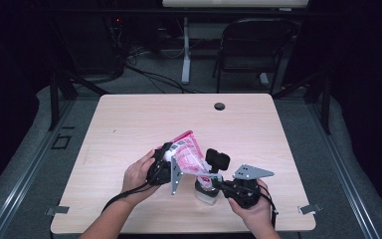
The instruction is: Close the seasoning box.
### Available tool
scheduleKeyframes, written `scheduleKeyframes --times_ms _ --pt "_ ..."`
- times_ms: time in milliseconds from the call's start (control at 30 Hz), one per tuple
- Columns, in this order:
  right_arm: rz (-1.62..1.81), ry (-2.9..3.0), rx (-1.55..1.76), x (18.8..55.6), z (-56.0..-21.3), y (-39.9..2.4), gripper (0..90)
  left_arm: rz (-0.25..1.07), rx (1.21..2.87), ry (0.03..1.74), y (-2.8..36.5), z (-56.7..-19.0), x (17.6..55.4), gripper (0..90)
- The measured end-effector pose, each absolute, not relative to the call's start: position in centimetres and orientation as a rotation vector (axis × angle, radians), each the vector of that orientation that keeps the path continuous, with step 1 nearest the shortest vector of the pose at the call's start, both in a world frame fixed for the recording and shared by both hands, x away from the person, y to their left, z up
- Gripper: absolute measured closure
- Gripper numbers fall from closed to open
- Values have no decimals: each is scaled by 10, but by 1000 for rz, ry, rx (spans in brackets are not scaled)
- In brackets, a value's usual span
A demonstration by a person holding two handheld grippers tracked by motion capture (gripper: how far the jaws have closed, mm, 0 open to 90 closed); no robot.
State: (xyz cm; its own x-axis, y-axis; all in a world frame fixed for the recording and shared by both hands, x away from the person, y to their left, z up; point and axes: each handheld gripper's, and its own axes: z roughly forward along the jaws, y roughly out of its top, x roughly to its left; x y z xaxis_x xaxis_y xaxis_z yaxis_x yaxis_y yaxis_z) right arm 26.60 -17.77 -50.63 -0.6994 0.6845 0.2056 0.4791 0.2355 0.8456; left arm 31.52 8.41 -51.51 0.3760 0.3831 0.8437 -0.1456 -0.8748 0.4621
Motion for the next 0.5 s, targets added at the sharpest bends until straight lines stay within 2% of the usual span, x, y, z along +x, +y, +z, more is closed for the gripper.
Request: scheduleKeyframes --times_ms 500 --pt "1425 2292 1101 267 -508 -181 900 1562 2136 180 81 -512 310 679"
